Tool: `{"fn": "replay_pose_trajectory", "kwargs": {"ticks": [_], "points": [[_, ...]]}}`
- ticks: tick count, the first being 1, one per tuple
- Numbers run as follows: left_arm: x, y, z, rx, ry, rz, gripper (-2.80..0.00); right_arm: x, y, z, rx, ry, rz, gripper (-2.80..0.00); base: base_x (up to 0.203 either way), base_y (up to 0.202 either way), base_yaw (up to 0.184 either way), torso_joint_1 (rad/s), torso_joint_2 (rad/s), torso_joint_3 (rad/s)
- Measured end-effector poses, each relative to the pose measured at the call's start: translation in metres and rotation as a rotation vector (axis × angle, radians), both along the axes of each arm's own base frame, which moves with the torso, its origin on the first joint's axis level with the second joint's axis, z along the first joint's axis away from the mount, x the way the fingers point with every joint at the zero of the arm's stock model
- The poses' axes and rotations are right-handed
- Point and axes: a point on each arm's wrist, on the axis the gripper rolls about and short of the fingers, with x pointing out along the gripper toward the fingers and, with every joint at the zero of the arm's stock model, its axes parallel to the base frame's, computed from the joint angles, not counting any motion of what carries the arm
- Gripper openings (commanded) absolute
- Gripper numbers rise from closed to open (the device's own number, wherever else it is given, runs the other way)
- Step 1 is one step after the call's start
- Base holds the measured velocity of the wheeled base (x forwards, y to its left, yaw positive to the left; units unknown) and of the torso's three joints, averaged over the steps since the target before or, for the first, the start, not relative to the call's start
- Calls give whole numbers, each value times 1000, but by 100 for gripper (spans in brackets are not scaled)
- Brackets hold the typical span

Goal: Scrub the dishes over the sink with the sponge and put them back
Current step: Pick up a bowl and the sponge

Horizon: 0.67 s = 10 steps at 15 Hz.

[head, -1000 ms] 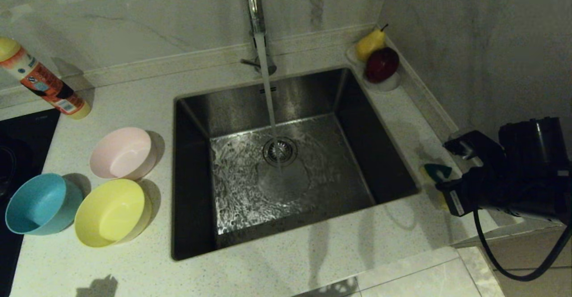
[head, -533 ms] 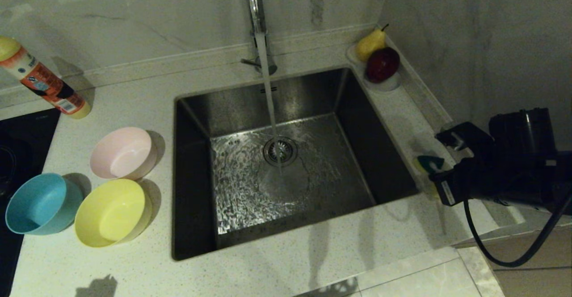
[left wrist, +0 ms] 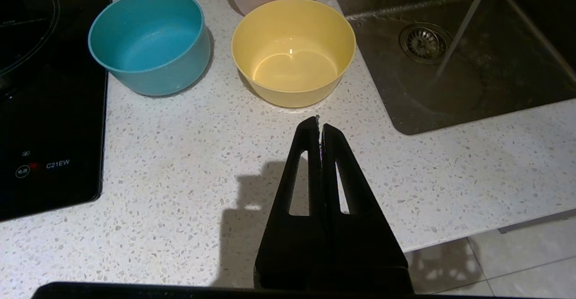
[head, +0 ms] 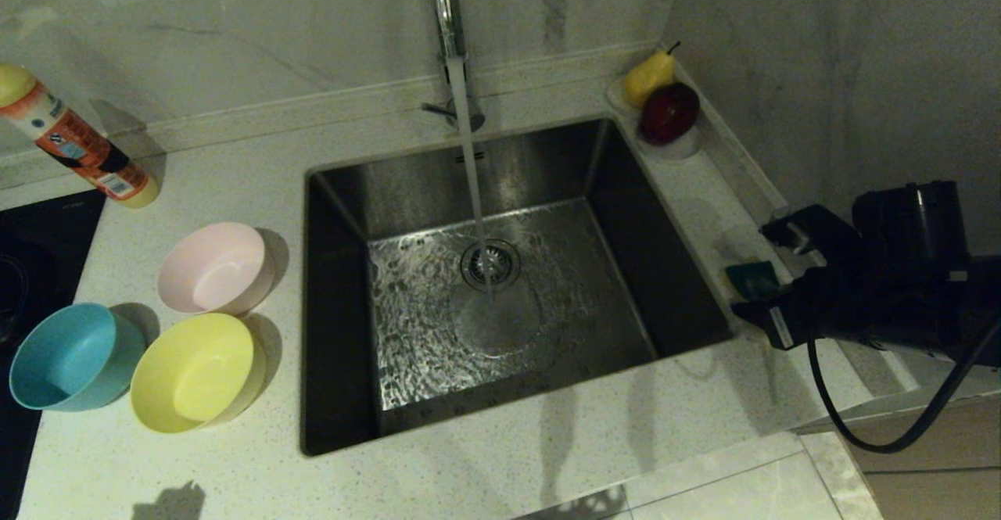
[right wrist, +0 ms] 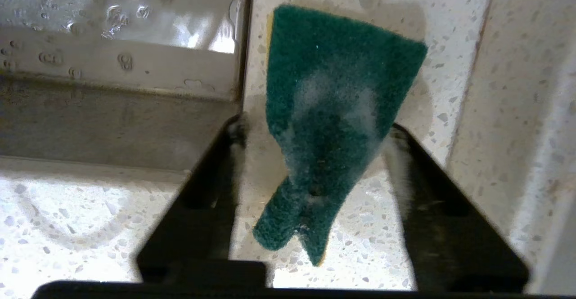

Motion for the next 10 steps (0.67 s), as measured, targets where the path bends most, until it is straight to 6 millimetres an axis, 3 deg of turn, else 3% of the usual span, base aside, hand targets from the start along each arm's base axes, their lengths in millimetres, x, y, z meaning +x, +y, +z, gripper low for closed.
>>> {"fn": "replay_pose_trajectory", "kwargs": {"ticks": [10], "points": [[0, 0, 0, 0, 0, 0, -280, -17, -4, -2, -2, 13, 1, 0, 0, 0, 0, 0, 0, 0]]}}
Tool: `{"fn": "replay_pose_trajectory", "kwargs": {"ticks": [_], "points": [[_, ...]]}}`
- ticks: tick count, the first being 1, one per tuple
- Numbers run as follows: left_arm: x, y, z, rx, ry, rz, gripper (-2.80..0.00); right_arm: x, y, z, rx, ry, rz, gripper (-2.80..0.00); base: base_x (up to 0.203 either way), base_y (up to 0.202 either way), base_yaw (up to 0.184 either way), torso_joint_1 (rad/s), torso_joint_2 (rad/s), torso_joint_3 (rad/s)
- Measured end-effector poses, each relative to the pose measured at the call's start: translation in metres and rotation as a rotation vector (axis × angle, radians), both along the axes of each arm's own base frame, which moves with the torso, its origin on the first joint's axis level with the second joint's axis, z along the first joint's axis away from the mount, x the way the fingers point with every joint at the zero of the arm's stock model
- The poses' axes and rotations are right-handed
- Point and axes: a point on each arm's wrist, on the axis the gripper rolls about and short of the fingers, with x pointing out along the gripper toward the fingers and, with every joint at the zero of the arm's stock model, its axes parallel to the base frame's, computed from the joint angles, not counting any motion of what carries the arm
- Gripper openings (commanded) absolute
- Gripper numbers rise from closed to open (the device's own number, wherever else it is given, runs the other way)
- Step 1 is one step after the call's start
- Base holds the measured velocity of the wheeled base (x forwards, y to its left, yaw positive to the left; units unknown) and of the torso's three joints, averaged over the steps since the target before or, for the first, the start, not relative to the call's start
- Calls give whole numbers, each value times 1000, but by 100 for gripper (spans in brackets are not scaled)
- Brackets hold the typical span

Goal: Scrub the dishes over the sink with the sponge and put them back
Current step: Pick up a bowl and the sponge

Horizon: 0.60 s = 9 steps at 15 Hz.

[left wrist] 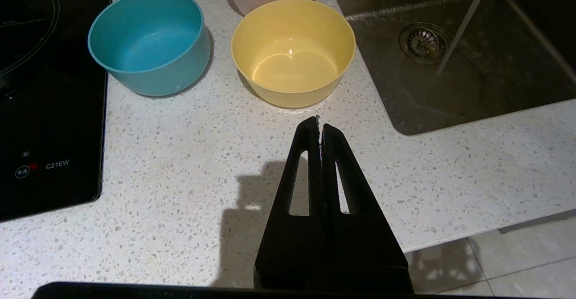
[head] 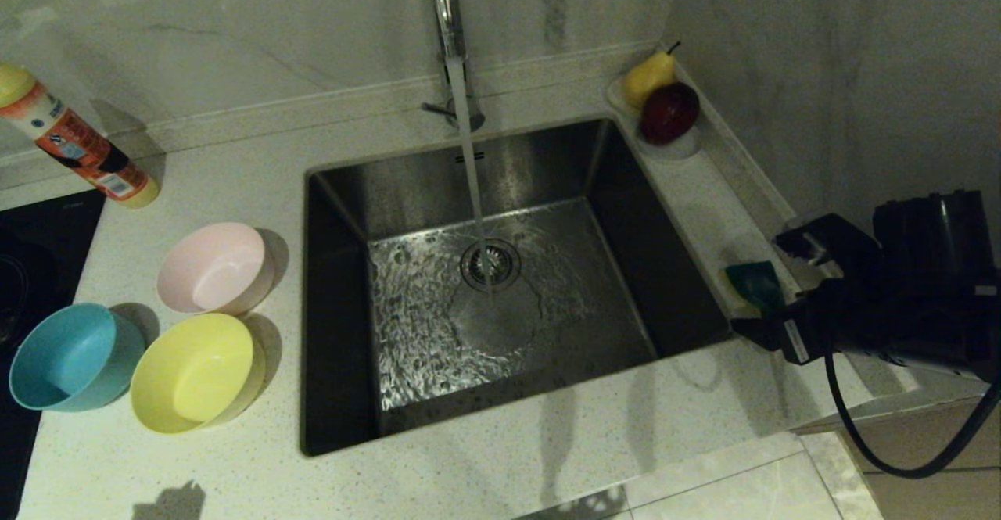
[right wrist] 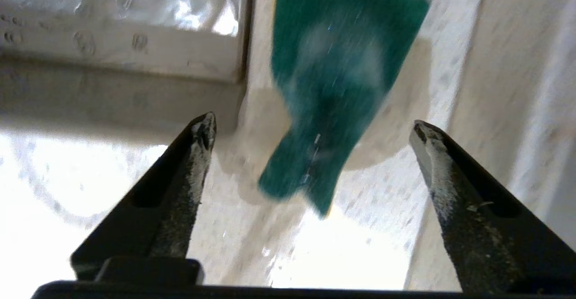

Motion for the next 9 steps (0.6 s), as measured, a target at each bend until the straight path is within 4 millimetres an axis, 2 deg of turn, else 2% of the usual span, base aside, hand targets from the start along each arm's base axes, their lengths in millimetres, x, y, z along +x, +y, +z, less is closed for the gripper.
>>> {"fn": "replay_pose_trajectory", "kwargs": {"ticks": [9], "points": [[0, 0, 0, 0, 0, 0, -280, -8, -4, -4, -4, 12, -6, 0, 0, 0, 0, 0, 0, 0]]}}
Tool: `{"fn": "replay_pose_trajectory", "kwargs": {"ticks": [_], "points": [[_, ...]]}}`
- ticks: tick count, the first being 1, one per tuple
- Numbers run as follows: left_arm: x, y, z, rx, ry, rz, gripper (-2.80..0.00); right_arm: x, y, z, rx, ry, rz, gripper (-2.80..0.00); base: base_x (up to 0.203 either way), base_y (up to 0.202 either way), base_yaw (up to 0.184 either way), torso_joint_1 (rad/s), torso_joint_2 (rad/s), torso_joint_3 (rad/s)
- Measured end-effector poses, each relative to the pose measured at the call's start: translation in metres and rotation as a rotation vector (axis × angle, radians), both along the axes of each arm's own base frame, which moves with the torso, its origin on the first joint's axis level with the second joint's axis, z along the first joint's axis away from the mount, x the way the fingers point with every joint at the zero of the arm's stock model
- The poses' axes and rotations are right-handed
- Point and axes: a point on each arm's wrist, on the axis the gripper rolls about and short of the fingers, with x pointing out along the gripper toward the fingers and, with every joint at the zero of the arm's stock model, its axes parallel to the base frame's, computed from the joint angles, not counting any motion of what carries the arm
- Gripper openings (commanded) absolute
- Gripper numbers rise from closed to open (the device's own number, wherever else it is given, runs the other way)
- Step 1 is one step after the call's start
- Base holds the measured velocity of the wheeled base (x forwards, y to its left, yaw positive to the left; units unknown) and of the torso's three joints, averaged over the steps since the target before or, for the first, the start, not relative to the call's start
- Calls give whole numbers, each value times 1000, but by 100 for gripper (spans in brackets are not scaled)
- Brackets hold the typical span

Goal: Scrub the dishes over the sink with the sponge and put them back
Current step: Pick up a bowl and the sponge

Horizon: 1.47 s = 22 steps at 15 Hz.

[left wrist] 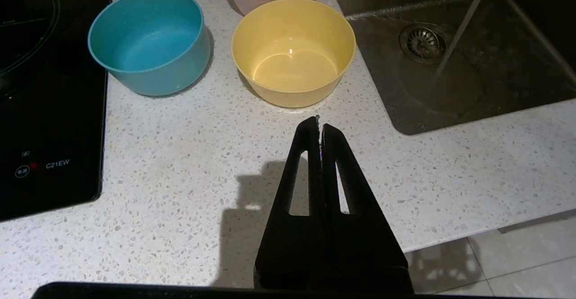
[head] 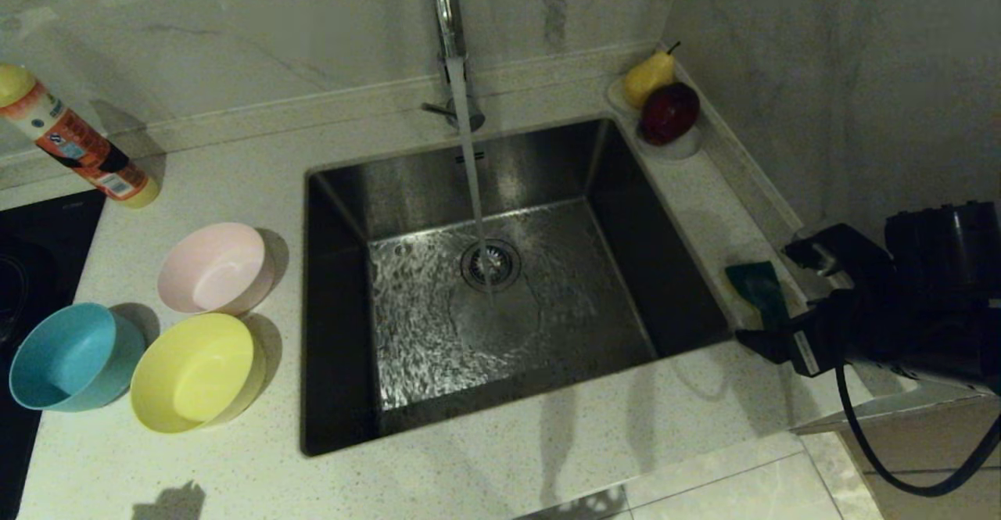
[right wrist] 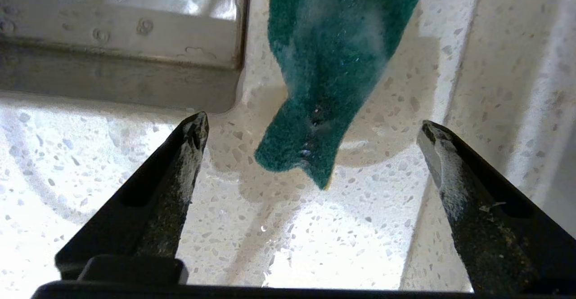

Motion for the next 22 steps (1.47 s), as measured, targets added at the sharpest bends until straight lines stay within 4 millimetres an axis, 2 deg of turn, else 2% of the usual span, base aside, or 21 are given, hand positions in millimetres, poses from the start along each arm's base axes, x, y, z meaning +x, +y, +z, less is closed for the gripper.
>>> {"fn": "replay_pose_trajectory", "kwargs": {"ticks": [2, 3, 12, 17, 19, 22], "points": [[0, 0, 0, 0, 0, 0, -280, 0, 0, -2, 1, 6, 2, 0, 0, 0, 0, 0, 0, 0], [0, 0, 0, 0, 0, 0, -280, 1, 0, -2, 1, 8, 2, -280, 0, 0, 0, 0, 0, 0], [0, 0, 0, 0, 0, 0, -280, 8, 2, -10, -4, 34, -1, -280, 0, 0, 0, 0, 0, 0], [0, 0, 0, -1, 0, 0, -280, 7, 2, -6, -3, 24, -2, -280, 0, 0, 0, 0, 0, 0], [0, 0, 0, 0, 0, 0, -280, 3, 2, 2, 18, -3, -2, -280, 0, 0, 0, 0, 0, 0], [0, 0, 0, 0, 0, 0, -280, -8, 7, 30, 105, -91, 38, -280, 0, 0, 0, 0, 0, 0]]}}
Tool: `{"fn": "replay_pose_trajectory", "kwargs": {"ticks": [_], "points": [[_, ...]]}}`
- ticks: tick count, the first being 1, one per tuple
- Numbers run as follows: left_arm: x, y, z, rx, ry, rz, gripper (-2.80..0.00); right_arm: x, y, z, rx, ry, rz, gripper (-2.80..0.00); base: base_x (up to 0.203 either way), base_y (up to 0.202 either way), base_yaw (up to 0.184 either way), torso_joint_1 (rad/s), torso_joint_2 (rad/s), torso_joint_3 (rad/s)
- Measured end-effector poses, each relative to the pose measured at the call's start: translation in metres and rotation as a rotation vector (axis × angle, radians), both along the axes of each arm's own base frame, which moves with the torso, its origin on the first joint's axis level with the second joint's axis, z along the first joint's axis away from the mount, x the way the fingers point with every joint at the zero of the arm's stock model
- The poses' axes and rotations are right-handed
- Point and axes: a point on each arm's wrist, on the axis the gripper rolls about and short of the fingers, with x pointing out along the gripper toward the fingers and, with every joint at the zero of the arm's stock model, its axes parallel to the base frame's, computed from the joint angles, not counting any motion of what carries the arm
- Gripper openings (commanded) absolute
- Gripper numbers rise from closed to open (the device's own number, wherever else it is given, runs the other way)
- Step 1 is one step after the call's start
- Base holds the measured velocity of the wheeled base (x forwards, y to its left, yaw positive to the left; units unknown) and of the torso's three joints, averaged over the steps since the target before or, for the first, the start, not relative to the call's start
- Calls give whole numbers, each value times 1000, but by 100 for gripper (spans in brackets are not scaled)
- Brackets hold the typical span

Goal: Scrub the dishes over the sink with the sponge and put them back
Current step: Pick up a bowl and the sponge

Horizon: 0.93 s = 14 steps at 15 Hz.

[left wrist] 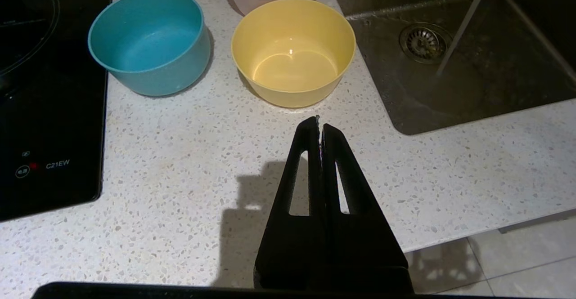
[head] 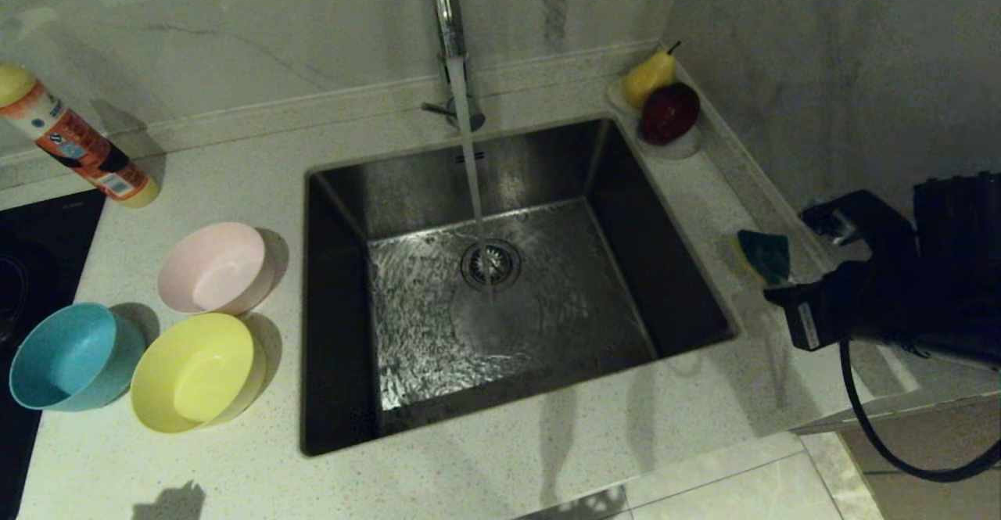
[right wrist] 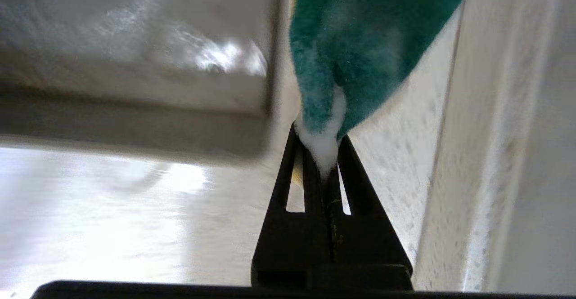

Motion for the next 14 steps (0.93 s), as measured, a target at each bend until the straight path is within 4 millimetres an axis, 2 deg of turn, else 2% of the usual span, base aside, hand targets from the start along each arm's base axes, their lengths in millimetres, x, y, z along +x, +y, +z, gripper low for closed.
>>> {"fn": "replay_pose_trajectory", "kwargs": {"ticks": [3, 7, 12, 14], "points": [[0, 0, 0, 0, 0, 1, -280, -22, 6, 24, 50, -56, 66, -280, 0, 0, 0, 0, 0, 0], [0, 0, 0, 0, 0, 1, -280, -60, 22, 57, 215, -122, 157, -280, 0, 0, 0, 0, 0, 0], [0, 0, 0, -1, 0, 1, -280, -110, 26, 89, 367, -36, 374, -280, 0, 0, 0, 0, 0, 0], [0, 0, 0, 0, 0, 0, -280, -121, 24, 94, 377, -22, 417, -280, 0, 0, 0, 0, 0, 0]]}}
